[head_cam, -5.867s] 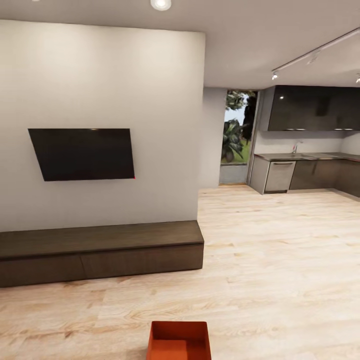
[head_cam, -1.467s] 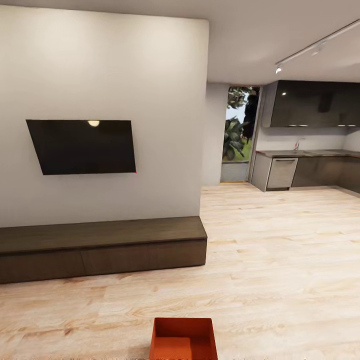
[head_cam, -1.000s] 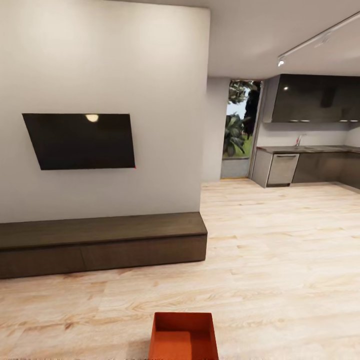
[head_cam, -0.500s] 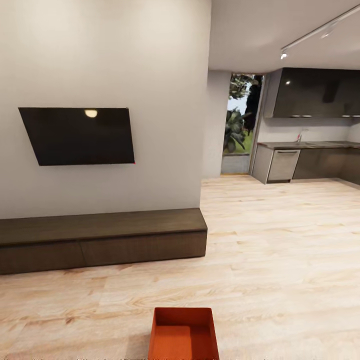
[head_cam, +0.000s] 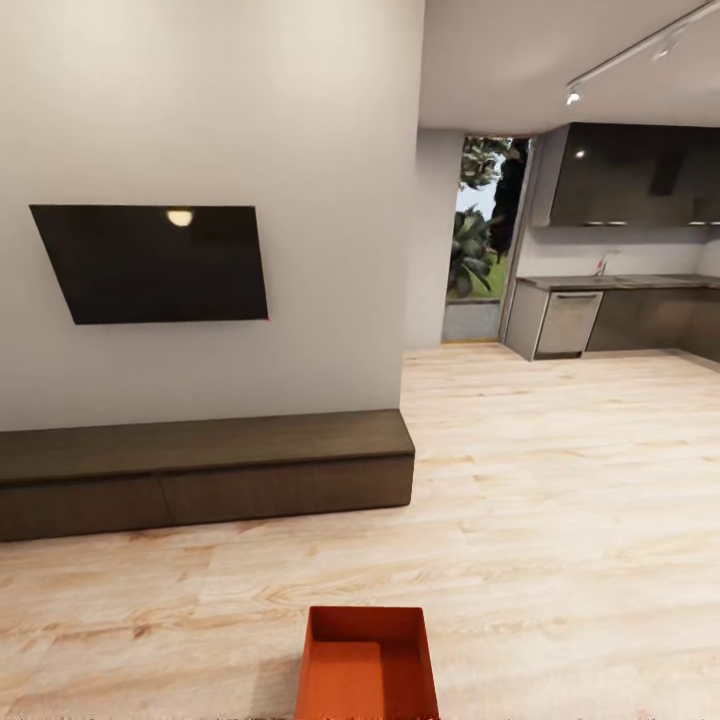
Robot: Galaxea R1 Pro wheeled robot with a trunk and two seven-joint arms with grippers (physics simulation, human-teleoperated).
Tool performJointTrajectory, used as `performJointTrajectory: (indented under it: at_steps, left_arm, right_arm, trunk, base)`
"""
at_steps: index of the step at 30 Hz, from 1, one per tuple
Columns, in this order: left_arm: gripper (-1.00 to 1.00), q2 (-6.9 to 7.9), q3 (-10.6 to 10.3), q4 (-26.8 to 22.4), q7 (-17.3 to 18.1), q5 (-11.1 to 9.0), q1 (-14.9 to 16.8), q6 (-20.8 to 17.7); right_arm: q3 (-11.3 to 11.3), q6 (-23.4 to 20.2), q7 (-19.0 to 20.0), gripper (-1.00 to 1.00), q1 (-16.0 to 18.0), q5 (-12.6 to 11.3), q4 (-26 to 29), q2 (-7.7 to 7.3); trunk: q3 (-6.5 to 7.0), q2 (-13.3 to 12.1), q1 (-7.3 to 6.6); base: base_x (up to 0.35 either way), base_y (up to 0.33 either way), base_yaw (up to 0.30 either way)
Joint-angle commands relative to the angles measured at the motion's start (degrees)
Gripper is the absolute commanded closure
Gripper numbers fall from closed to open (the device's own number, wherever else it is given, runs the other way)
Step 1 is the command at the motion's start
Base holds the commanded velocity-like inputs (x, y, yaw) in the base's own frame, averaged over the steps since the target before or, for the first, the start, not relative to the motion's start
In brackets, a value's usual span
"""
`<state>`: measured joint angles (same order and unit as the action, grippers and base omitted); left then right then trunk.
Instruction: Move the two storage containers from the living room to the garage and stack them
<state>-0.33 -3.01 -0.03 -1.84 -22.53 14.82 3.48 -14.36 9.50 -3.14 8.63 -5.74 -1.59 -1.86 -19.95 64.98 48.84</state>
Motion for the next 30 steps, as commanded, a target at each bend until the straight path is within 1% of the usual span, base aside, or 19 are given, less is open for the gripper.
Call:
performJointTrajectory:
  at_steps: [1,8,15,30]
  left_arm:
    - [-1.00,0.00,-0.3,0.0,-0.2,-0.3,0.0,0.2]
    - [-1.00,0.10,-0.5,-0.1,-0.2,-0.2,0.0,0.3]
    - [-1.00,0.56,-0.7,-0.1,-0.3,0.1,0.0,0.3]
    - [-1.00,0.68,-0.8,-0.6,-0.3,0.5,0.0,0.5]
  right_arm:
    - [-0.5,0.3,0.0,-1.00,0.1,-0.6,-0.2,0.02]
    - [-0.6,0.3,0.0,-1.00,0.1,-0.6,-0.2,0.02]
    - [-0.7,0.3,-0.1,-1.00,0.1,-0.6,-0.2,0.02]
    - [-0.5,0.4,-0.1,-1.00,0.1,-0.5,-0.2,0.02]
  trunk:
    - [-0.16,0.0,0.00]
    - [-0.81,0.0,0.00]
    - [-1.46,0.0,0.00]
    - [-2.84,0.0,0.00]
  base:
    - [0.000,0.000,0.000]
    - [0.000,0.000,0.000]
    - [0.000,0.000,0.000]
    - [0.000,0.000,0.000]
